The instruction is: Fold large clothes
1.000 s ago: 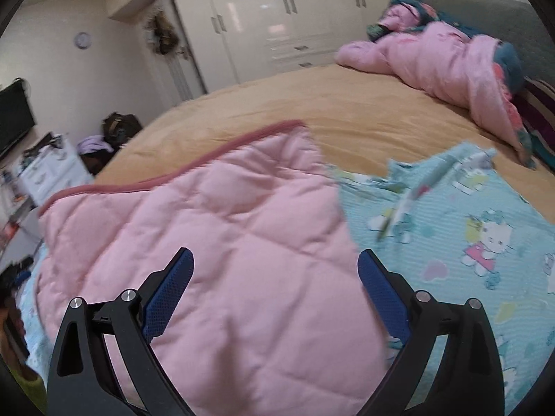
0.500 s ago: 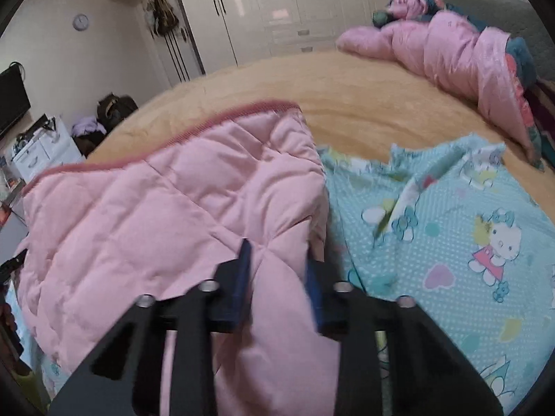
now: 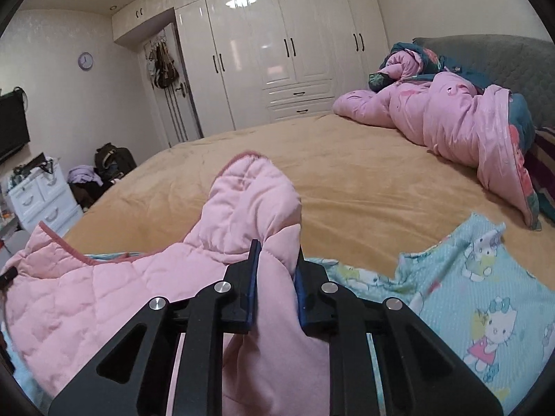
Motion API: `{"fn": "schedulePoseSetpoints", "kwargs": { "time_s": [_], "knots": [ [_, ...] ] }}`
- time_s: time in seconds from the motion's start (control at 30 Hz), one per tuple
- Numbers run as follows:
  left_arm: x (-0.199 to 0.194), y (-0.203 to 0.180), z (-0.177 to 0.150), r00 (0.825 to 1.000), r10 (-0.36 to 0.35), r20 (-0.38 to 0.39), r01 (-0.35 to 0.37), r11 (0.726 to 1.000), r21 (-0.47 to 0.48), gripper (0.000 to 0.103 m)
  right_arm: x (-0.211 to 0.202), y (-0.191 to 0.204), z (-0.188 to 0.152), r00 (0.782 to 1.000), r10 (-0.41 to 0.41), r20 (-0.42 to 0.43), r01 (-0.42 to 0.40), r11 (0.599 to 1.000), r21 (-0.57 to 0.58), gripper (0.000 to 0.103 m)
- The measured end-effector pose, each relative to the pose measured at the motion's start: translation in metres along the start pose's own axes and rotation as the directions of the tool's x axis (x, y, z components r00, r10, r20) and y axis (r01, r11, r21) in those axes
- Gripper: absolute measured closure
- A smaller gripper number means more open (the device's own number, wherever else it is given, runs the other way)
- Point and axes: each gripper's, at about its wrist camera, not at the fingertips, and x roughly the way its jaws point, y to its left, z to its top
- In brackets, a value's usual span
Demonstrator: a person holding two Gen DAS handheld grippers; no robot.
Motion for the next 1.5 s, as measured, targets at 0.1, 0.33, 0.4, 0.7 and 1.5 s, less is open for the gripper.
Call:
{"fn": "schedulePoseSetpoints", "kwargs": {
  "time_s": [0.1,0.33,0.4,0.7,1.5],
  "knots": [
    [0.017,-0.005,-0.002,0.999,0.037,-0.028,-0.036,0.999,0.036,0.089,0.018,-0.010,-0.008,1.000,-0.025,-0.017,0.026,1.000,0.015,0.087],
    [0.054,-0.003,-0.023,0.988,0.101,-0.120,-0.093,0.993,0.075,0.089,0.054,-0.024,-0.039,0.990,-0.061,-0.131,0.066,0.997,0.037,0.087],
    [0.061,-0.002,-0.030,0.984,0.107,-0.139,-0.098,0.992,0.075,0.088,0.062,-0.025,-0.046,0.984,-0.065,-0.166,0.073,0.996,0.045,0.085],
    [0.078,0.004,-0.050,0.978,0.112,-0.176,-0.106,0.993,0.044,0.084,0.087,-0.026,-0.067,0.962,-0.088,-0.260,0.106,0.993,0.059,0.078],
    [-0.033,-0.005,-0.063,0.992,0.087,-0.094,-0.091,0.995,-0.043,0.021,-0.044,0.027,-0.082,0.989,-0.024,-0.144,0.005,0.991,-0.135,0.016]
  ]
}}
